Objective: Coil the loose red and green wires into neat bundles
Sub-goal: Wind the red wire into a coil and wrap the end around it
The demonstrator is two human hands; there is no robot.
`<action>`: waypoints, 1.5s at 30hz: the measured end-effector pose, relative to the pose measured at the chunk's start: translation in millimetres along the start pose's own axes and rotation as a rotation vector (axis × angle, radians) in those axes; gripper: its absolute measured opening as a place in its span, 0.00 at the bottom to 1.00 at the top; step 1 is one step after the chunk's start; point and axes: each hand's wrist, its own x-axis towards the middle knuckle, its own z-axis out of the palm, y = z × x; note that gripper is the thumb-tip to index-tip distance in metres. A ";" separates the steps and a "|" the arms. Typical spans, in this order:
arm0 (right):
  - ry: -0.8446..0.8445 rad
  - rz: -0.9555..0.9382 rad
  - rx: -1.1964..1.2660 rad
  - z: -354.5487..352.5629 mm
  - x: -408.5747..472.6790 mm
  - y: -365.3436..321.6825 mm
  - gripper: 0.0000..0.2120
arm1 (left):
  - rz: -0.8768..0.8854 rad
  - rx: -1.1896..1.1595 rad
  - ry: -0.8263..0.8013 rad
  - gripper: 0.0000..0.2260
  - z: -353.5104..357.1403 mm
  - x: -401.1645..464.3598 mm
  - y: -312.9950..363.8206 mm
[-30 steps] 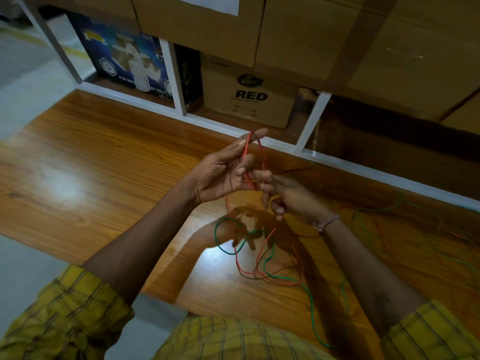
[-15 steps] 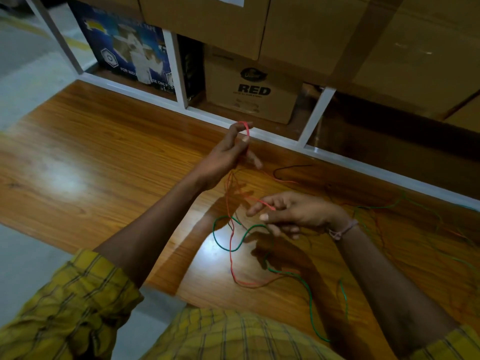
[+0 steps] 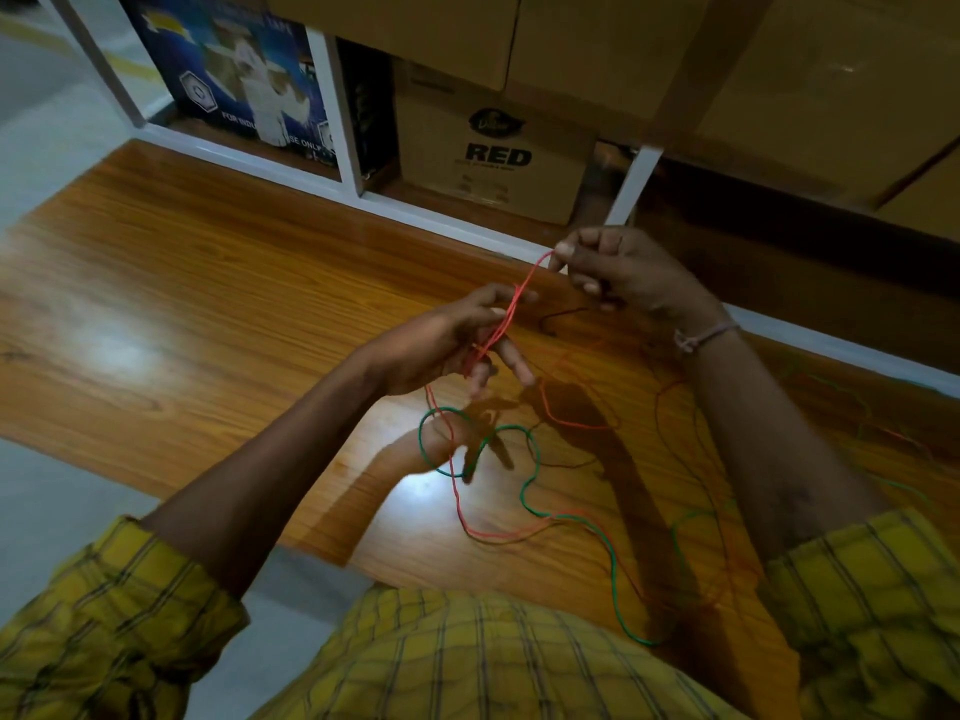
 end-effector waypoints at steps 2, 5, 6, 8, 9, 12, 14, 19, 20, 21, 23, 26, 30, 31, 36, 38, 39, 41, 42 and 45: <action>0.059 -0.019 -0.031 4.2 9.0 13.3 0.11 | 0.005 -0.140 -0.060 0.20 3.6 -5.7 1.6; 0.125 0.010 0.006 16.1 12.7 33.3 0.11 | 0.016 -0.317 -0.124 0.21 5.2 -10.3 0.0; 0.131 0.030 0.034 22.1 11.5 40.4 0.12 | 0.027 -0.358 -0.147 0.22 4.4 -10.4 -1.4; 0.121 0.085 0.122 36.2 6.5 54.0 0.16 | 0.041 -0.441 -0.172 0.23 0.2 -8.9 -4.3; 0.116 0.125 0.191 43.4 2.9 61.0 0.17 | 0.053 -0.494 -0.189 0.24 -2.5 -8.0 -5.1; 0.076 0.250 0.279 60.8 -13.6 76.5 0.18 | 0.135 -0.634 -0.213 0.24 -4.9 -7.1 -0.3; -0.042 0.321 0.175 69.7 -25.2 85.5 0.15 | 0.185 -0.716 -0.175 0.23 -6.0 -4.9 1.6; -0.312 0.425 -0.304 90.6 -42.1 73.7 0.11 | 0.197 -0.796 0.012 0.17 -5.3 12.2 -4.7; -0.350 0.397 -0.417 93.2 -43.1 66.4 0.11 | 0.195 -0.799 0.068 0.16 -6.5 16.0 -7.3; -0.385 0.365 -0.526 95.2 -44.0 60.2 0.11 | 0.191 -0.797 0.133 0.16 -8.2 18.8 -9.6; -0.429 0.322 -0.640 97.9 -47.1 51.8 0.10 | 0.179 -0.746 0.259 0.18 -12.3 22.2 -12.1; -0.457 0.253 -0.584 93.5 -54.1 39.9 0.05 | 0.130 -0.504 0.398 0.20 -16.9 22.2 -14.3; -0.517 0.084 -0.567 74.8 -57.1 16.3 0.03 | 0.064 -0.086 0.416 0.19 -12.7 17.8 -15.9; -0.518 0.065 -0.540 69.1 -56.7 10.7 0.03 | 0.057 0.049 0.416 0.20 -12.5 16.7 -16.5; -0.384 0.028 -0.333 34.0 -49.4 -13.7 0.03 | 0.010 0.347 0.338 0.21 -10.7 7.8 -16.3; -0.338 -0.022 -0.279 21.4 -43.1 -15.2 0.06 | -0.022 0.332 0.289 0.20 -9.0 3.5 -13.8; -0.325 -0.050 -0.260 16.9 -39.4 -15.3 0.07 | -0.032 0.298 0.266 0.20 -8.9 2.2 -12.7; -0.300 -0.089 -0.228 9.6 -29.8 -13.2 0.09 | -0.044 0.194 0.218 0.18 -8.9 -0.5 -10.0; -0.279 -0.106 -0.224 6.5 -24.9 -12.2 0.08 | -0.039 0.143 0.182 0.17 -9.4 -2.4 -9.0; -0.145 -0.175 -0.246 3.1 -8.4 -5.5 0.07 | -0.005 -0.060 0.055 0.19 -10.2 -8.3 -9.1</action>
